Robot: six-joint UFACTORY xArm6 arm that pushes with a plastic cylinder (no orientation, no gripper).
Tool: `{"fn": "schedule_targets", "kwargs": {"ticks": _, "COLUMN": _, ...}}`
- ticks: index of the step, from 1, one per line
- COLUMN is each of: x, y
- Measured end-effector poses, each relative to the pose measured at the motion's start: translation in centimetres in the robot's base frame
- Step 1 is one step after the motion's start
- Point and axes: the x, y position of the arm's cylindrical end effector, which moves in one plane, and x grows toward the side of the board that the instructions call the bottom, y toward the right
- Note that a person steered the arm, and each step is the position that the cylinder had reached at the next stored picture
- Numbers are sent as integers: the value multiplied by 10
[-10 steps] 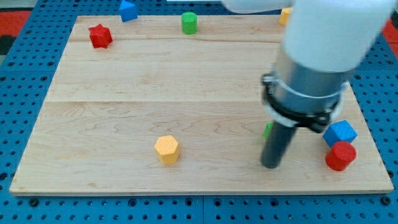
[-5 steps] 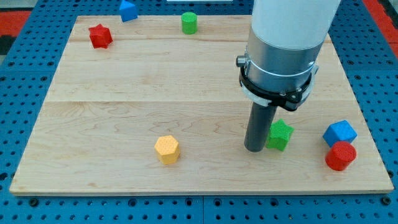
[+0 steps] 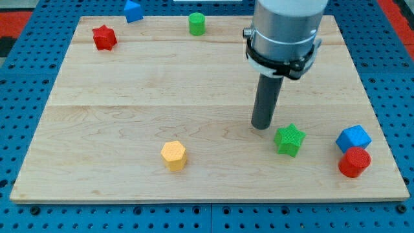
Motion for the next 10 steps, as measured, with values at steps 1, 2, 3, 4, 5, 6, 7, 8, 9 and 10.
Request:
{"fn": "schedule_targets", "kwargs": {"ticks": 1, "x": -13, "y": 13}}
{"fn": "schedule_targets", "kwargs": {"ticks": 2, "x": -16, "y": 47}}
{"fn": "schedule_targets", "kwargs": {"ticks": 3, "x": -16, "y": 48}}
{"fn": "schedule_targets", "kwargs": {"ticks": 4, "x": -25, "y": 64}}
{"fn": "schedule_targets", "kwargs": {"ticks": 5, "x": -26, "y": 64}}
{"fn": "schedule_targets", "kwargs": {"ticks": 6, "x": -26, "y": 64}}
{"fn": "schedule_targets", "kwargs": {"ticks": 7, "x": -26, "y": 62}}
{"fn": "schedule_targets", "kwargs": {"ticks": 8, "x": -37, "y": 42}}
{"fn": "schedule_targets", "kwargs": {"ticks": 9, "x": -53, "y": 3}}
{"fn": "schedule_targets", "kwargs": {"ticks": 10, "x": -68, "y": -30}}
